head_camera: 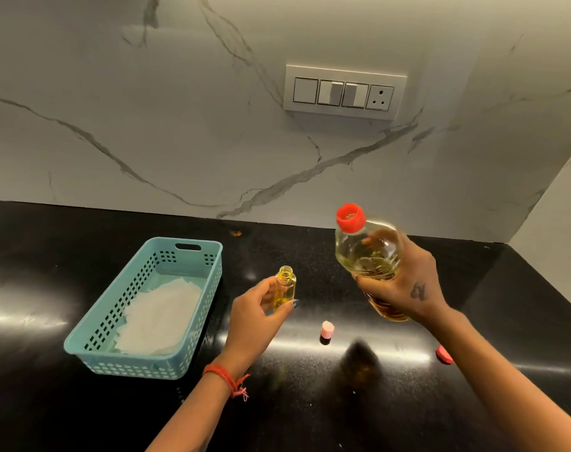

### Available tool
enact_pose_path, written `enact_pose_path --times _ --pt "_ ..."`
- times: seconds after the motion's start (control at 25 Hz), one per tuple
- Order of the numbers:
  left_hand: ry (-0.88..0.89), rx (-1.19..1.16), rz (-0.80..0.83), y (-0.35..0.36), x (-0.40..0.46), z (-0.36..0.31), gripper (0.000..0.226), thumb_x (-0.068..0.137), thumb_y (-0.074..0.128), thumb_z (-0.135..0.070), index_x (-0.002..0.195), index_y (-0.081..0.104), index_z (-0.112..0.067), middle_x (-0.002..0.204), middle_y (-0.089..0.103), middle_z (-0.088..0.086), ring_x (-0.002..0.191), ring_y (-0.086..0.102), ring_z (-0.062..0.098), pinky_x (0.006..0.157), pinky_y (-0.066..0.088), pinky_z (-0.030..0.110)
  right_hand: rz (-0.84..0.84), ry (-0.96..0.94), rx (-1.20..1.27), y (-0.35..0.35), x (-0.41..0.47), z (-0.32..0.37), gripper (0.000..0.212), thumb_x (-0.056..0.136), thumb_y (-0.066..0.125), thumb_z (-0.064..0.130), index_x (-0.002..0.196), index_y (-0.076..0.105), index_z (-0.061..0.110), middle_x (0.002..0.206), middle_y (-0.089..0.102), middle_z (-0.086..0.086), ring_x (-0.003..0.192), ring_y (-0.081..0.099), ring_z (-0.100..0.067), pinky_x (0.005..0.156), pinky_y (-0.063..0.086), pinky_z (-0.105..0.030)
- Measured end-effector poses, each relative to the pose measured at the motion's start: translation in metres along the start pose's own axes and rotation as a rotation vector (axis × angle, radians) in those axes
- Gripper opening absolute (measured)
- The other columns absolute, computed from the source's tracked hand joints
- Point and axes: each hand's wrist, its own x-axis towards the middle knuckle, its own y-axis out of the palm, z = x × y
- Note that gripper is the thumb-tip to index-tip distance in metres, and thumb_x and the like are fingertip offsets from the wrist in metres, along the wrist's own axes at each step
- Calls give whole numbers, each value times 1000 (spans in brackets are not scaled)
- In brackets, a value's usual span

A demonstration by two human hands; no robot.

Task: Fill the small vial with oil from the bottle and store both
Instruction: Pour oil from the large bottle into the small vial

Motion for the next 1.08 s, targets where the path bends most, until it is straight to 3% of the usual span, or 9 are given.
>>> enact_pose_path --times 0.08,0.24,0.4,0.48,0.76,1.08 --pt "41 -12 -6 -9 -3 -15 38 73 76 -15 103 60 -33 89 66 -17 86 62 -10 71 45 2 34 -94 -126 -3 11 6 64 57 66 51 109 57 15 91 67 -2 77 63 -19 69 55 -37" --pt "86 -34 -38 -24 -8 -37 43 71 76 -13 95 56 -43 87 66 -16 82 63 -8 69 46 4 80 -282 -313 -4 32 11 67 58 68 54 108 57 10 86 68 -8 69 64 -27 64 55 -38" --pt "107 -34 -52 -34 -11 -44 40 70 77 -15 103 61 -33 84 64 -20 80 63 -8 67 47 3 49 -431 -423 -3 43 16 68 59 69 52 106 58 5 82 70 -13 67 66 -31 64 51 -38" --pt "109 -26 -51 -37 -13 -45 41 70 77 -17 107 62 -29 84 64 -21 83 63 -6 68 47 4 58 -466 -456 -4 45 18 68 59 68 53 107 58 5 86 70 -14 71 67 -34 66 53 -42" --pt "155 5 -49 -46 -15 -52 45 71 76 -20 98 54 -47 85 64 -22 85 64 -4 69 48 5 69 -542 -536 -9 48 21 67 60 81 45 107 60 3 92 71 -16 80 69 -37 73 53 -47" --pt "169 48 -46 -47 -15 -49 42 71 76 -24 110 61 -32 86 63 -23 82 65 -1 70 47 3 68 -598 -604 -16 54 26 69 60 79 48 108 62 1 96 71 -18 84 69 -37 76 53 -50"
